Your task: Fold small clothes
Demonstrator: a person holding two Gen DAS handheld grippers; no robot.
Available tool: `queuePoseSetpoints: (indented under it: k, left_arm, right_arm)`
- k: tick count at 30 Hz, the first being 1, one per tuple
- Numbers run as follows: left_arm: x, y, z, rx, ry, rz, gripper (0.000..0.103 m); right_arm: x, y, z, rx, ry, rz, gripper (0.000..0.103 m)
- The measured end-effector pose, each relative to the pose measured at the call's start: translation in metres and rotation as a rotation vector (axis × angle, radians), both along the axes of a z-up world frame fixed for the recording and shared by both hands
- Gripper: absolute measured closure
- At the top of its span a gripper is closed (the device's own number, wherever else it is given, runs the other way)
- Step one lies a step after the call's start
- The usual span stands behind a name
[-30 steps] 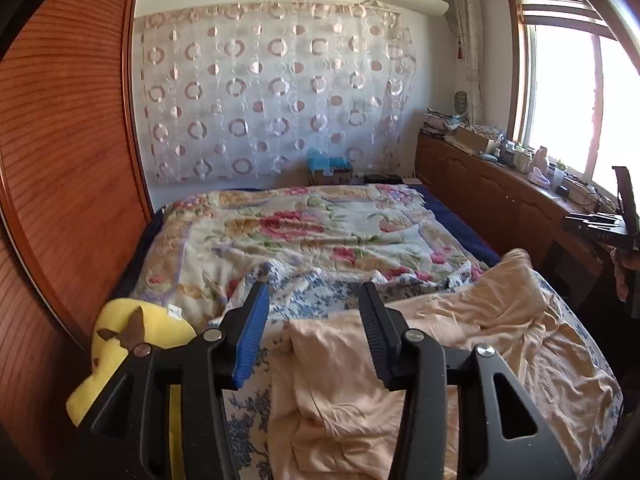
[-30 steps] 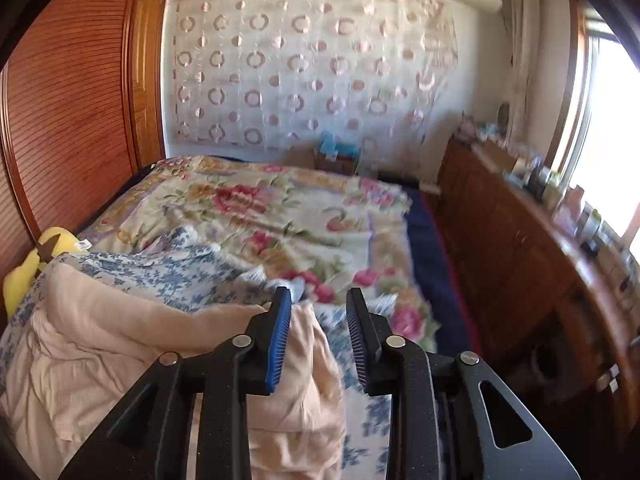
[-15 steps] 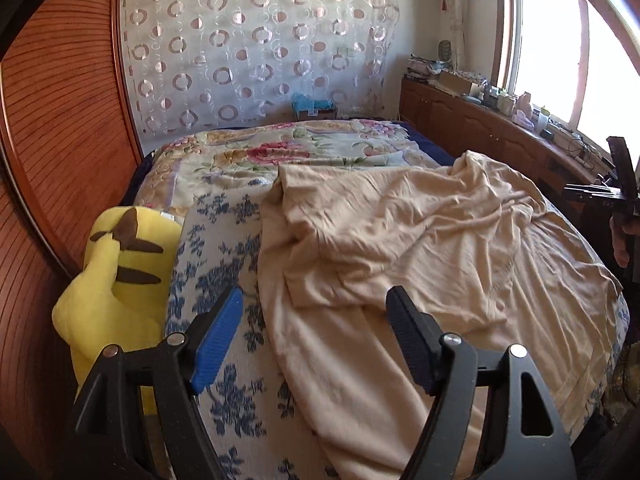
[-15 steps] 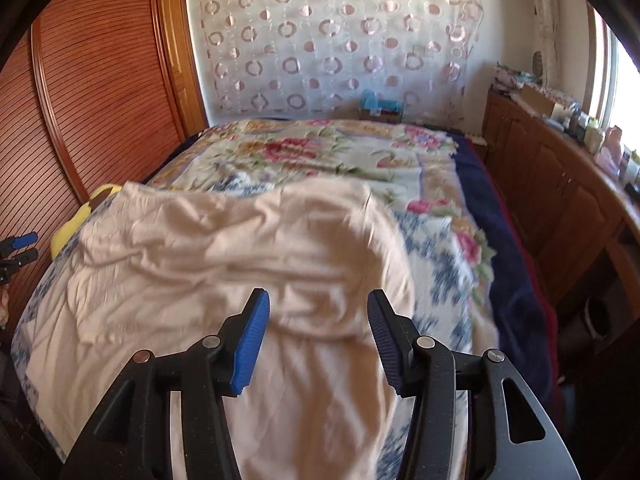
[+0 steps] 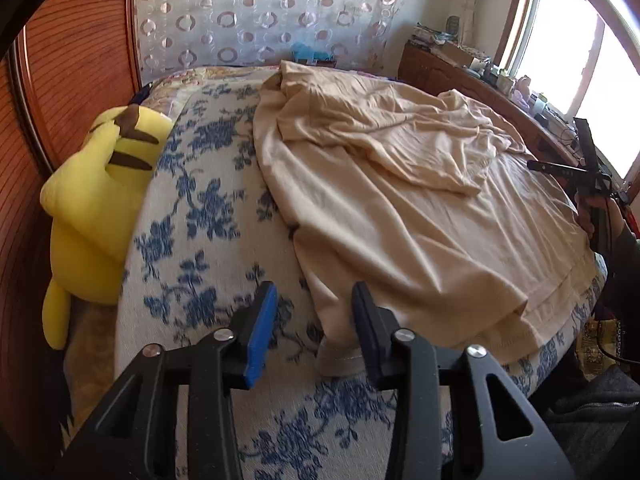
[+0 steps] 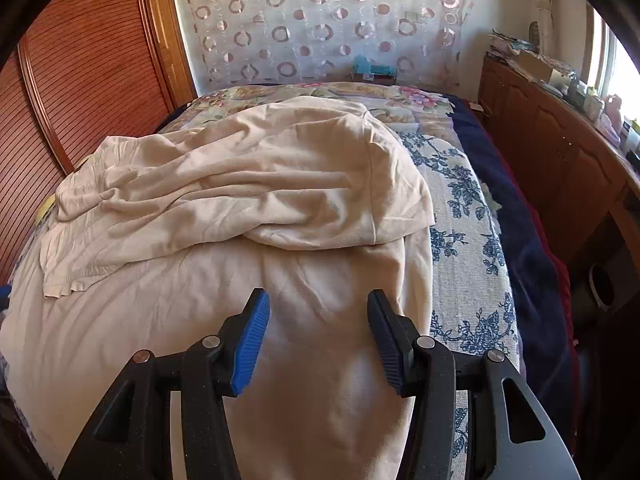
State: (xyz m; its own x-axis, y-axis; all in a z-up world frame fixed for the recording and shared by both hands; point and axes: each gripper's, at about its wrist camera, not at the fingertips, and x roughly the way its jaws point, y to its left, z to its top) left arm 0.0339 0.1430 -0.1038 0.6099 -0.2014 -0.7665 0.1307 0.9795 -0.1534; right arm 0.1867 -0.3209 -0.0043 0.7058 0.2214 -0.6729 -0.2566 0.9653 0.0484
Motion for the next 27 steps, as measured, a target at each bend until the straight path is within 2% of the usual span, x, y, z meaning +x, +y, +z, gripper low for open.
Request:
queuePoseSetpoints:
  k: [1,3,5,8,11,15,18,19,20,21,24,26,27]
  left_arm:
    - [-0.003,0.000,0.000,0.000,-0.008,0.000,0.070]
    - [-0.007,-0.001,0.000,-0.023,0.002,-0.020,0.092]
    - [-0.013,-0.001,0.003,-0.031,-0.003,-0.017,0.100]
    - [-0.023,0.006,0.012,-0.013,-0.035,0.019,0.100]
    - [-0.037,0.026,0.033,-0.035,-0.067,0.076,0.100]
    - [-0.046,0.029,0.047,0.025,-0.091,0.092,0.100]
    - [-0.043,0.028,0.051,0.035,-0.114,0.104,0.099]
    - [-0.041,0.028,0.052,0.037,-0.122,0.101,0.088]
    - [-0.039,0.028,0.053,0.036,-0.129,0.097,0.066]
    - [-0.037,0.027,0.054,0.032,-0.139,0.093,0.059]
    - [-0.021,0.021,0.057,-0.017,-0.130,0.076,0.051]
    - [-0.011,0.012,0.059,-0.018,-0.137,0.062,0.038]
    - [-0.006,0.007,0.059,-0.012,-0.145,0.052,0.038]
  right_arm:
    - [0.002,-0.002,0.001,0.001,0.003,-0.005,0.050]
    - [0.002,-0.005,0.002,0.007,0.003,-0.009,0.050]
    - [0.003,-0.007,0.006,0.012,0.002,-0.009,0.050]
    - [0.002,-0.009,0.008,0.006,-0.001,-0.011,0.050]
    - [-0.020,0.000,-0.012,-0.013,-0.008,-0.013,0.050]
    - [-0.019,0.007,-0.027,-0.033,-0.011,-0.012,0.050]
    - [-0.018,0.008,-0.028,-0.036,-0.012,-0.011,0.050]
    - [-0.019,0.008,-0.028,-0.035,-0.012,-0.011,0.050]
    - [-0.019,0.008,-0.028,-0.035,-0.011,-0.010,0.050]
    - [-0.019,0.008,-0.028,-0.035,-0.011,-0.010,0.050]
    - [-0.019,0.008,-0.028,-0.037,-0.011,-0.010,0.050]
    - [-0.020,0.008,-0.028,-0.032,-0.011,-0.009,0.050]
    - [-0.020,0.007,-0.027,-0.026,-0.011,-0.009,0.050]
